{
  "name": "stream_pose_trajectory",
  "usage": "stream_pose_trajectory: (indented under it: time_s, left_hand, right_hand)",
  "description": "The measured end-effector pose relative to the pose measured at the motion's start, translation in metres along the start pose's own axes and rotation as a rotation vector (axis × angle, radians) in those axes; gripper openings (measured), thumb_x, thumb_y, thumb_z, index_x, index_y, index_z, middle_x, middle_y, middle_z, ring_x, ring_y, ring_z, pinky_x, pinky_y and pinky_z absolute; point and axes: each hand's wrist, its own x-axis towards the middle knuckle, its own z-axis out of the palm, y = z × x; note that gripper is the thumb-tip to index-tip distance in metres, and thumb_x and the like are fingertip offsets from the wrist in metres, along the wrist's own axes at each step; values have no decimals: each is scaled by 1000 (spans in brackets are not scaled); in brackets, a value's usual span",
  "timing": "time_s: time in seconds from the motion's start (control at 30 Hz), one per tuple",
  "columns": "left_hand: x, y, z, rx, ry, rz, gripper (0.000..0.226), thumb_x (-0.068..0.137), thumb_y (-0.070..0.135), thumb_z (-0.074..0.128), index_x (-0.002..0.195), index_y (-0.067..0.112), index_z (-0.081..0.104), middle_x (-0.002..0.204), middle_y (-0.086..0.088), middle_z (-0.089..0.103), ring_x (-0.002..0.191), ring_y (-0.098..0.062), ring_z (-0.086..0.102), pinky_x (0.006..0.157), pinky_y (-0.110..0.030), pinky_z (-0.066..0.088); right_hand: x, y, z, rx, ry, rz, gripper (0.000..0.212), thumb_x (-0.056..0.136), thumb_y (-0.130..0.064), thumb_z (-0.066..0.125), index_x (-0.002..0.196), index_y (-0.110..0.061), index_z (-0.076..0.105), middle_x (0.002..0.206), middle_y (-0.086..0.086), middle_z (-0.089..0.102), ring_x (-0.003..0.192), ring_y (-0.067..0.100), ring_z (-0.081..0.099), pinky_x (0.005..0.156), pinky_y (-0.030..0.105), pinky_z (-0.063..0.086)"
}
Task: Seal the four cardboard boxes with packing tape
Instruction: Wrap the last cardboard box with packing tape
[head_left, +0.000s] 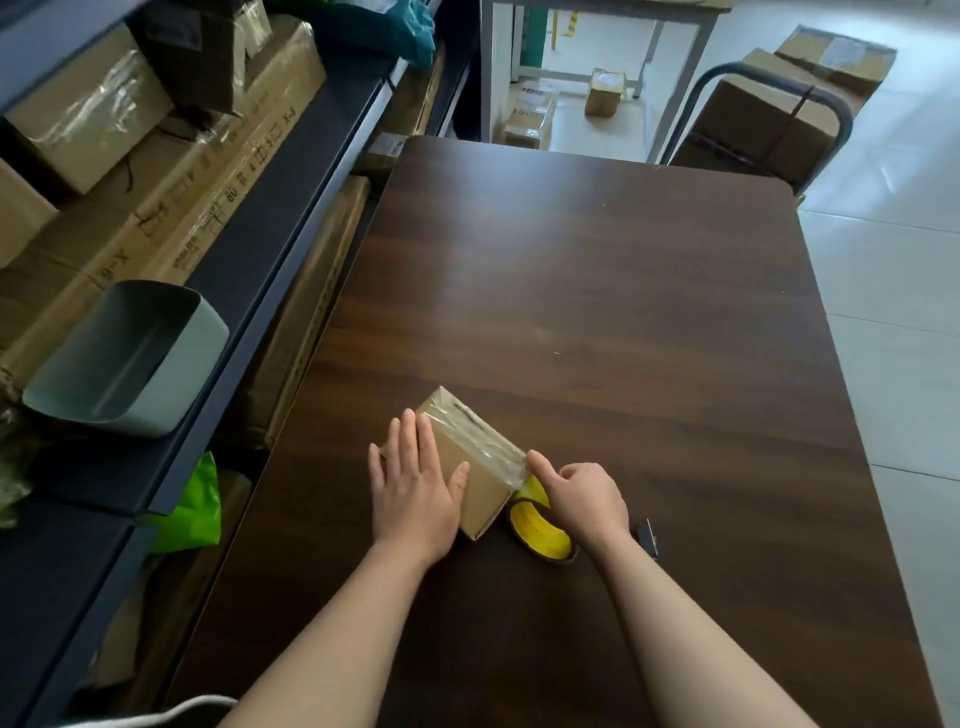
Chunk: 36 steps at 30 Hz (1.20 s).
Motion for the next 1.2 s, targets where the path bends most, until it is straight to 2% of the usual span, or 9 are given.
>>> stream_pose_trajectory:
  time_s: [0.13,0.37,0.47,0.6,0.7,0.83,0.97,1.07,1.2]
  left_hand:
    - [2,-3,2,68,-15,41,72,97,55,6,151,13,-17,160,-7,-18,147,-21,-18,120,-44,-6]
    - [2,-1,1,110,-28,54,69,98,53,6,151,16,-16,160,-4,-18,147,-20,-18,119,-47,-8]
    - [2,-1,1,121,-22,58,68,98,53,6,151,17,-15,161,-4,-16,147,-20,-17,119,-49,-7]
    - [3,-1,1,132,-24,65,68,98,52,7,151,18,-15,161,-3,-16,147,-20,-17,118,-50,-7]
    - [4,-2,2,130,-23,67,67,99,52,9,152,18,-15,161,-3,-16,147,-20,-17,118,-51,-7]
    - [7,-4,0,137,-35,101,66,99,51,9,151,19,-15,161,-2,-15,147,-19,-17,119,-51,-7]
    - [11,-7,-2,149,-52,137,65,99,51,8,151,20,-16,161,0,-17,147,-18,-18,118,-51,-9]
    - [11,-7,-2,154,-62,133,65,99,50,7,151,21,-16,160,1,-18,147,-17,-19,118,-52,-10]
    - [13,-6,-2,150,-62,134,64,99,50,8,151,22,-15,160,2,-18,146,-16,-20,117,-52,-10]
  right_hand:
    - [-12,10,-6,-75,80,-45,57,92,-58,46,55,-16,53,60,-1,57,67,20,56,58,29,39]
    - [-27,17,8,-37,187,-36,54,94,-57,44,58,-19,55,62,-4,56,69,20,55,60,30,38]
    - [-30,22,18,-9,189,-13,53,94,-59,41,65,-20,61,65,-6,58,70,17,55,61,29,38]
    - [-31,28,28,29,161,7,56,95,-61,39,60,-20,54,64,-4,57,66,16,55,57,28,36]
    - [-31,28,31,40,166,-1,56,95,-60,39,62,-18,56,63,-4,58,63,12,53,54,28,35]
    - [-35,42,38,112,156,-56,53,94,-60,41,68,-18,60,64,-4,60,66,16,58,60,33,45]
    - [-45,53,43,147,126,-129,44,95,-56,44,77,-19,61,68,-4,61,68,16,58,61,34,45]
    - [-54,62,41,189,115,-152,42,97,-49,46,71,-17,57,62,-5,56,61,13,53,55,31,37]
    - [-66,79,40,253,133,-132,49,93,-52,50,58,-17,45,54,-4,46,54,13,45,53,33,34]
